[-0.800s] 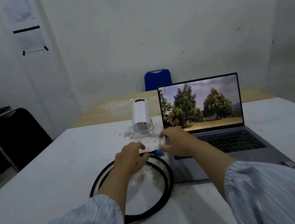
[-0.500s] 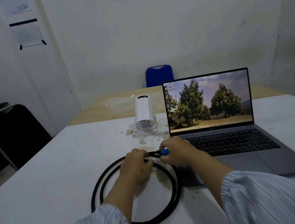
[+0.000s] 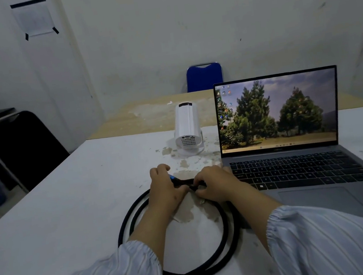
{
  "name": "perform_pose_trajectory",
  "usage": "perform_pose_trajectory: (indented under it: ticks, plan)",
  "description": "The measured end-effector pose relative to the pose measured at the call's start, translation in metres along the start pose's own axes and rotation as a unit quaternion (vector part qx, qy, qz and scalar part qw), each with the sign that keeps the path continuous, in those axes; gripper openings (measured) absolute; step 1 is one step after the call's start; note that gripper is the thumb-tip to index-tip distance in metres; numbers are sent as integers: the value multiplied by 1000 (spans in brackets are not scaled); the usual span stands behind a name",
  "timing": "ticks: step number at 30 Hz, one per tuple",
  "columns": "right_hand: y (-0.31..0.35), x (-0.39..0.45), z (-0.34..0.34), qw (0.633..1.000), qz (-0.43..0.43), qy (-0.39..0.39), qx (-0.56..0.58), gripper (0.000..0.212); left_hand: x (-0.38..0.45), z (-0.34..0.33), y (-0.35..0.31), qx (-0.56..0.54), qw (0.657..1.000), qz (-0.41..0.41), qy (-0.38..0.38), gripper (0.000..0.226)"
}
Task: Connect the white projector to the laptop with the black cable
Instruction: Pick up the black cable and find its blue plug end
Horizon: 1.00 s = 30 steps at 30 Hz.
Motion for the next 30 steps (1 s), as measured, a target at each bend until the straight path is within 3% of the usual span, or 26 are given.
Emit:
perform_pose_trajectory:
  ticks: [6, 8, 10, 14, 16, 20, 24, 30]
  plan:
    - [2, 5, -1, 1000, 2, -1, -7, 32, 4, 4, 6, -171, 983, 53, -37, 71]
    - [2, 4, 1, 1000, 9, -11, 8, 32, 5, 3, 7, -199, 976, 77, -42, 56]
    - [2, 1, 5, 999, 19, -26, 20, 30, 7, 5, 3, -215, 973, 76, -48, 19]
    - [3, -5, 15, 998, 40, -44, 29, 24, 7, -1, -9, -304, 950, 60, -41, 4]
    - [1, -8, 19, 998, 42, -43, 34, 25, 5, -3, -18, -329, 943, 37, -29, 20]
    - [-7, -13, 23, 997, 35, -50, 38, 26, 3, -3, -37, -279, 960, -28, -15, 44]
    - [-13, -20, 26, 998, 16, -54, 34, 38, 0, 4, -62, -178, 978, -106, -21, 46]
    - [-30, -25, 36, 996, -4, -70, 49, 39, 1, 3, -85, -29, 984, -176, 14, 46]
Point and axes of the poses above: each hand's wrist, its own x-axis towards the middle knuckle, its own z-axis out of the back of the hand, y = z × x, the point moved 7 cm from there along x, towards the middle knuckle, and after that the axes turned 8 degrees about y, right-handed, at the moved point
